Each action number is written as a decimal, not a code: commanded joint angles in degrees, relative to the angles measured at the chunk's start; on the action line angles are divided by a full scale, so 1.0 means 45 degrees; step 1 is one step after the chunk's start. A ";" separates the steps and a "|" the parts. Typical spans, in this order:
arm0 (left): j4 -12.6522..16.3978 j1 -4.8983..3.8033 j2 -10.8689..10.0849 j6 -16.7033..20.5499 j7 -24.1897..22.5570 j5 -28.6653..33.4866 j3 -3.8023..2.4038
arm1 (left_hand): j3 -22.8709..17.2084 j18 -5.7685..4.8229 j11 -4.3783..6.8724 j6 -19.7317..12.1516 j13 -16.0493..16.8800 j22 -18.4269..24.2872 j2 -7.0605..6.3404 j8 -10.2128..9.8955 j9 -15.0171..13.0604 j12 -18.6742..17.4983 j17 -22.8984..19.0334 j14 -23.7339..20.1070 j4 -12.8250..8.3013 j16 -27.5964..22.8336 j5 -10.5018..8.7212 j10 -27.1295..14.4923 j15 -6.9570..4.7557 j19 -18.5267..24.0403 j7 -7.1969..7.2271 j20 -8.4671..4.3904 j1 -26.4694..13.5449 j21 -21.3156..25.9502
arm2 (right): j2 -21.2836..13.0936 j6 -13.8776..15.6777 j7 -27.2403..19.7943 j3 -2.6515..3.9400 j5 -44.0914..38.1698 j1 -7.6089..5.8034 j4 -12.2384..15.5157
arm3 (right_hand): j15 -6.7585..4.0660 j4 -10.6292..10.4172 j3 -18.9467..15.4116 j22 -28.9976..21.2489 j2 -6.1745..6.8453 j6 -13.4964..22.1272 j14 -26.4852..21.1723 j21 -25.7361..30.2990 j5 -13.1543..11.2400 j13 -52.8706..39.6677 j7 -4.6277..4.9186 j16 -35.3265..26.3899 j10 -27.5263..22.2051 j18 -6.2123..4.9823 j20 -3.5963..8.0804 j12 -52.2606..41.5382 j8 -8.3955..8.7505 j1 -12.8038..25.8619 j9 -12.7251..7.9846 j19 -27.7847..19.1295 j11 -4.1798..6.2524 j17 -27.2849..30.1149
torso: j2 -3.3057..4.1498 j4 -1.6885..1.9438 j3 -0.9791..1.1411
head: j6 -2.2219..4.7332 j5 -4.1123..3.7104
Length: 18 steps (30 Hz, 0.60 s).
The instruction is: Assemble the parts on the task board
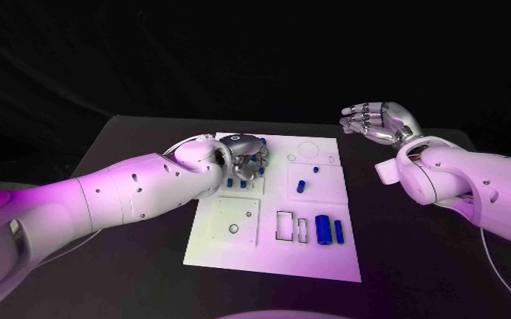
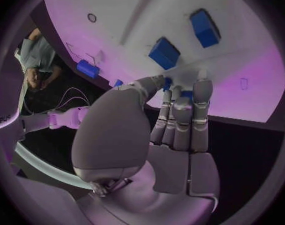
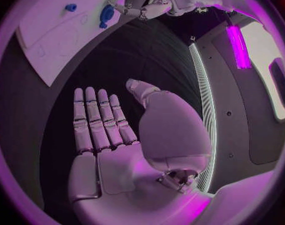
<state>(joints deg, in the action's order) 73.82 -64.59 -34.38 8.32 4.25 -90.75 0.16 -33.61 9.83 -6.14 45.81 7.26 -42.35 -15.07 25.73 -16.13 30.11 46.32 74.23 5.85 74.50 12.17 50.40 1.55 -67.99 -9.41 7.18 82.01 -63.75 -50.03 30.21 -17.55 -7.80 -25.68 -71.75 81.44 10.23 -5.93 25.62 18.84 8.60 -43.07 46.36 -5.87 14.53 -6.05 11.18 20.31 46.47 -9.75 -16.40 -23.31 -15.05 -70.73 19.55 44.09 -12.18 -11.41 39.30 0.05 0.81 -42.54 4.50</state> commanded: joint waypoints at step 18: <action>-0.0354 0.0024 0.0234 -0.0264 -0.0363 0.0510 -0.0001 | -0.0246 -0.0411 0.0338 0.0790 -0.0211 -0.1421 0.0347 -0.0305 0.0249 -0.0099 0.0690 0.0879 -0.0001 0.0542 -0.0093 0.1251 -0.0274 -0.0898 0.0227 -0.0150 -0.0348 -0.0981 | 0.0023 -0.0181 -0.0138 0.0002 -0.0042 0.0009 0.0007 | 0.0006 -0.0003 -0.0066 -0.0011 -0.0004 -0.0107 0.0096 0.0086 0.0043 0.0010 0.0973 -0.0045 0.0122 -0.0076 0.0008 -0.0053 -0.0066 0.0100 -0.0010 0.0063 -0.0009 0.0010 | -0.0008 0.0003 -0.0001 | -0.0065 0.0011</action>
<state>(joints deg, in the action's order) 72.22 -64.60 -33.54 8.33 3.46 -89.27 0.09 -34.55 8.84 -4.71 49.06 6.34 -48.46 -13.79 24.62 -15.06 29.82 49.31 77.89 5.85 76.79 11.96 55.71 0.28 -71.71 -8.45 6.52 80.73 -67.94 -49.98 30.21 -17.56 -7.80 -25.67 -71.74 81.43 10.23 -5.93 25.62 18.83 8.60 -43.07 46.36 -5.80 14.53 -6.04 11.18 20.31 46.47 -9.75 -16.40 -23.31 -15.04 -70.73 19.55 44.09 -12.18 -11.40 39.26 0.10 0.81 -42.86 4.46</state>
